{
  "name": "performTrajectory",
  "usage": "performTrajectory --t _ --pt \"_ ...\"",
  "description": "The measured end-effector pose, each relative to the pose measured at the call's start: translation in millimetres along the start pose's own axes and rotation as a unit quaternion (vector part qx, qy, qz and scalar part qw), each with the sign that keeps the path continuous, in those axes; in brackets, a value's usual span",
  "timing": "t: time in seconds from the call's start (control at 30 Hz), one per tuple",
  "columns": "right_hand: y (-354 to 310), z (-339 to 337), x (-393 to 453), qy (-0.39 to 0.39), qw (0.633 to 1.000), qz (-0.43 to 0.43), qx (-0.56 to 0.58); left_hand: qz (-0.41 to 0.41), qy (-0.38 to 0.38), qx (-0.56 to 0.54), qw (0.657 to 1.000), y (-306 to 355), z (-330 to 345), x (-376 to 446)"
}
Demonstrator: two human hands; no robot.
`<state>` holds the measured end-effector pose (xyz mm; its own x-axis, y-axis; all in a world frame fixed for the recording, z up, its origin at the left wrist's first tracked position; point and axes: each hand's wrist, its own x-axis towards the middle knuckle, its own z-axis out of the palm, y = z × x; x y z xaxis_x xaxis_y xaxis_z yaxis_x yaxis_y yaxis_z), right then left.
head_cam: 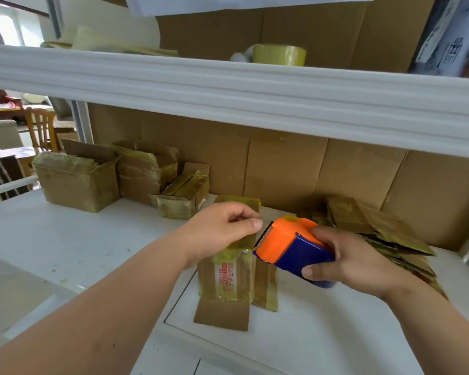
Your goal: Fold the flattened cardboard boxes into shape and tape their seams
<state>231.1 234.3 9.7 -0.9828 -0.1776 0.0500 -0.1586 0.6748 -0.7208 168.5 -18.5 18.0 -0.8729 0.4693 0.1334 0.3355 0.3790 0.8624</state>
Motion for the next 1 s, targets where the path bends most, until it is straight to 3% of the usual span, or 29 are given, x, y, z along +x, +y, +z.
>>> performTrajectory --t 0.27,0.43,0.77,1.0 --pt "-30 -3 -7 0.028 0.999 -0.012 -0.036 0.024 -0.030 0.062 0.997 18 -13 5" --pt "-45 5 -11 0.050 0.996 -0.021 -0.076 0.027 -0.036 0.003 0.999 14 -23 2" --pt "-59 30 -18 0.095 0.990 -0.016 -0.105 0.035 -0.027 0.013 0.999 -2 -24 -13" --pt "-78 28 -18 0.066 0.991 0.005 -0.114 0.076 0.057 0.097 0.991 1 -33 -22"
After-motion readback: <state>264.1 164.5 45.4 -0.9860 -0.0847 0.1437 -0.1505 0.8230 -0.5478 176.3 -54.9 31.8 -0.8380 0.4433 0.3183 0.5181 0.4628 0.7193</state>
